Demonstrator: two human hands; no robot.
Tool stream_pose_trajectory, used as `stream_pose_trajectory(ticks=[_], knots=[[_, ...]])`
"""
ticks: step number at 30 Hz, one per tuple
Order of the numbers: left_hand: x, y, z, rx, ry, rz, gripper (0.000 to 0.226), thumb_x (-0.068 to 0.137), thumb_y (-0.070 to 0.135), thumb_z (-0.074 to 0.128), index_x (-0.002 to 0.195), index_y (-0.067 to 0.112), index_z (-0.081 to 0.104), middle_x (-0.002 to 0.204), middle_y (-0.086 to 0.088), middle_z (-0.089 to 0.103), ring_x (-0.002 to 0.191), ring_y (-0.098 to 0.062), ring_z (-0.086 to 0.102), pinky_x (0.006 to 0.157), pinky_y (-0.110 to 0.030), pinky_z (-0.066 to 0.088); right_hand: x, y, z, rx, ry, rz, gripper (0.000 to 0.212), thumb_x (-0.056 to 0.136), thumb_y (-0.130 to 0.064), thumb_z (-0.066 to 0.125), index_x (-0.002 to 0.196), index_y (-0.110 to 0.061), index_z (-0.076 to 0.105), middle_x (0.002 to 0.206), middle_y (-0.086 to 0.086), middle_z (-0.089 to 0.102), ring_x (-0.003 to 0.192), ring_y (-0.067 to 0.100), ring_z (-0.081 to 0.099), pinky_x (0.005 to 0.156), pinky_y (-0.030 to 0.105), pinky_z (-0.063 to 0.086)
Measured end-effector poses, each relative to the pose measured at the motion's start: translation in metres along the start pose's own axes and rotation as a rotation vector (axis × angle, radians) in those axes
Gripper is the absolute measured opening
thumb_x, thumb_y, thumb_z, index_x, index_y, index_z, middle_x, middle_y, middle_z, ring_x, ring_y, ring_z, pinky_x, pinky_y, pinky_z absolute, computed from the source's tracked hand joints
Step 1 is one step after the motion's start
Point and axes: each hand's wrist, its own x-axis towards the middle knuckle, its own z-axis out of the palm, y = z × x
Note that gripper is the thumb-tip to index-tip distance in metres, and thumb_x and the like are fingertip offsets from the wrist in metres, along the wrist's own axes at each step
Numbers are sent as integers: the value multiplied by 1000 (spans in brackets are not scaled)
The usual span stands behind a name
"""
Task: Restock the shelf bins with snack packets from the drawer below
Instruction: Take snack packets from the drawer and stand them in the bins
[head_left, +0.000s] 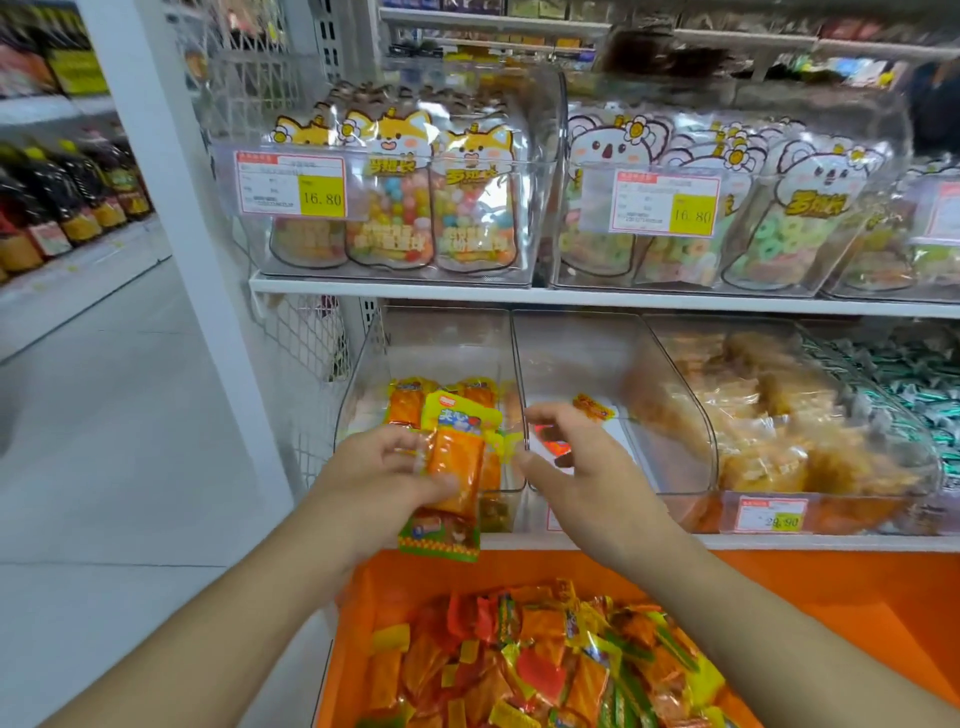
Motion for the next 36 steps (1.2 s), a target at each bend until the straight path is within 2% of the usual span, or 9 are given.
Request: stream_pose_trajectory(ticks=[4,9,12,15,19,21,28,32,36], knots=[[42,8,2,3,98,-9,40,77,13,88,110,19,67,102,-7,76,88,-25,77,85,-47,63,7,13,3,-146,-16,-134,46,101,-27,66,145,-30,51,141,-18,49,130,1,46,111,21,40],[101,6,23,132,62,-84,24,70,16,88,83,10,69,89,-13,77,84,-28,74,89,-50,61,11,21,2,-150,3,-147,42,100,-25,66,140,-32,55,136,-21,51,125,-4,46,99,1,32],[120,-2,40,231,5,-135,49,69,19,90,113,7,70,100,-14,76,87,-28,74,74,-40,63,12,25,2,-130,-1,-159,43,99,-22,66,139,-34,56,136,-22,52,126,-5,46,102,4,34],[126,-6,50,429,-19,-130,72,71,27,89,133,3,60,100,-9,72,83,-22,68,57,-26,47,13,28,1,-123,-11,-172,44,98,-21,66,140,-33,55,138,-21,52,130,-3,46,110,16,38],[122,-5,53,679,-98,-53,30,82,30,79,92,3,69,85,-14,66,67,-25,58,55,-27,38,12,28,1,-144,-12,-184,45,98,-21,65,141,-30,54,142,-20,51,134,0,45,115,23,38],[119,-6,51,764,-147,-41,25,86,31,73,81,9,64,73,-9,58,65,-25,55,56,-29,37,11,26,1,-140,-13,-183,45,98,-20,64,141,-30,54,142,-21,50,135,-1,44,116,23,37],[113,1,45,869,-239,-38,22,93,27,65,80,12,57,75,-6,54,66,-21,50,55,-29,35,7,25,-2,-144,-26,-161,47,100,-22,64,144,-32,52,146,-21,48,137,1,42,116,26,38],[113,-2,41,843,-253,11,4,93,16,60,95,13,58,95,-8,56,84,-26,55,71,-31,42,6,23,-3,-156,-30,-156,48,99,-22,64,144,-33,52,146,-21,49,135,1,44,115,27,40],[111,-4,39,799,-235,32,15,91,8,56,100,21,56,93,-12,58,81,-25,55,69,-33,40,5,21,-5,-165,-40,-147,50,99,-20,64,146,-32,51,148,-20,48,135,2,43,115,26,39]])
